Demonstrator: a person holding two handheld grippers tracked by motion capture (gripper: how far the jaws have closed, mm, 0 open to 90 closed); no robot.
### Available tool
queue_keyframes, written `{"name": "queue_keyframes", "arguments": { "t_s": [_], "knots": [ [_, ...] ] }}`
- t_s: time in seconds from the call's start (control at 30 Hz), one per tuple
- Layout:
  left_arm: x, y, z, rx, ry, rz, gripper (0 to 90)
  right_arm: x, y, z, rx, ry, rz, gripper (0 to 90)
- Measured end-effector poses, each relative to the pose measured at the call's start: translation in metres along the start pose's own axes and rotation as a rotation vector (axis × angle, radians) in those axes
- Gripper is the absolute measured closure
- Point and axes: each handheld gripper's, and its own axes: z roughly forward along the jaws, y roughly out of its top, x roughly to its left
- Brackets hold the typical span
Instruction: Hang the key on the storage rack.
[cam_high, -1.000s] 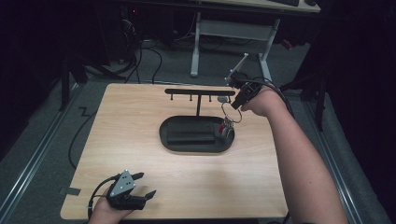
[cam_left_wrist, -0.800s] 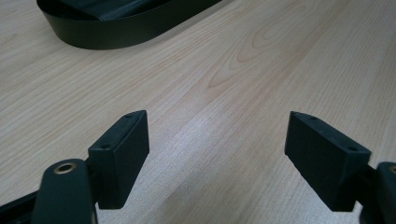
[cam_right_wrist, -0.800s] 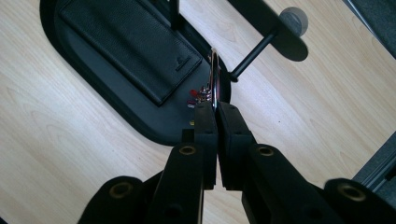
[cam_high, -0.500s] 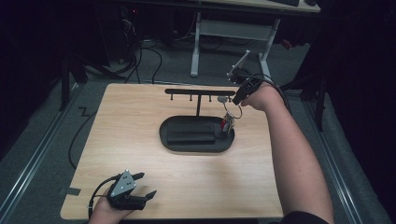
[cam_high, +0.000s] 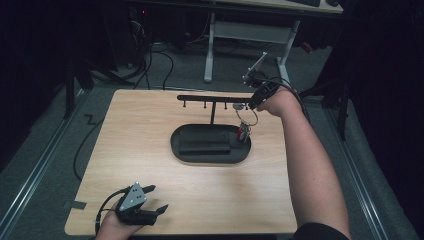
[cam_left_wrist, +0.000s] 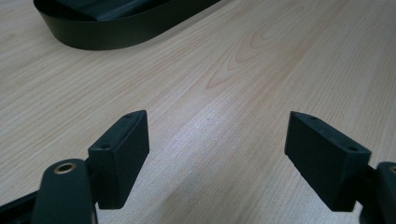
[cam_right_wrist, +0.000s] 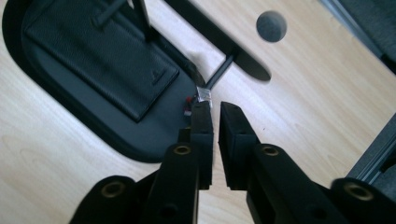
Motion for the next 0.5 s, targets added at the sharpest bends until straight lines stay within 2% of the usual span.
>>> {"name": "queue_keyframes", "arguments": {
  "t_s": [0.2, 0.4, 0.5],
  "knots": [
    [0.001, 0.0, 0.0, -0.003, 0.001, -0.001, 22.5, 0.004, -0.004, -0.005, -0.022, -0.009, -0.006, 77.2],
    [-0.001, 0.001, 0.0, 0.0, -0.004, 0.003, 22.5, 0.013, -0.014, -0.008, -0.038, -0.015, -0.01, 72.9],
    [-0.001, 0.001, 0.001, 0.0, -0.005, 0.006, 22.5, 0.019, -0.021, -0.008, -0.043, -0.01, -0.022, 67.8]
  ]
}}
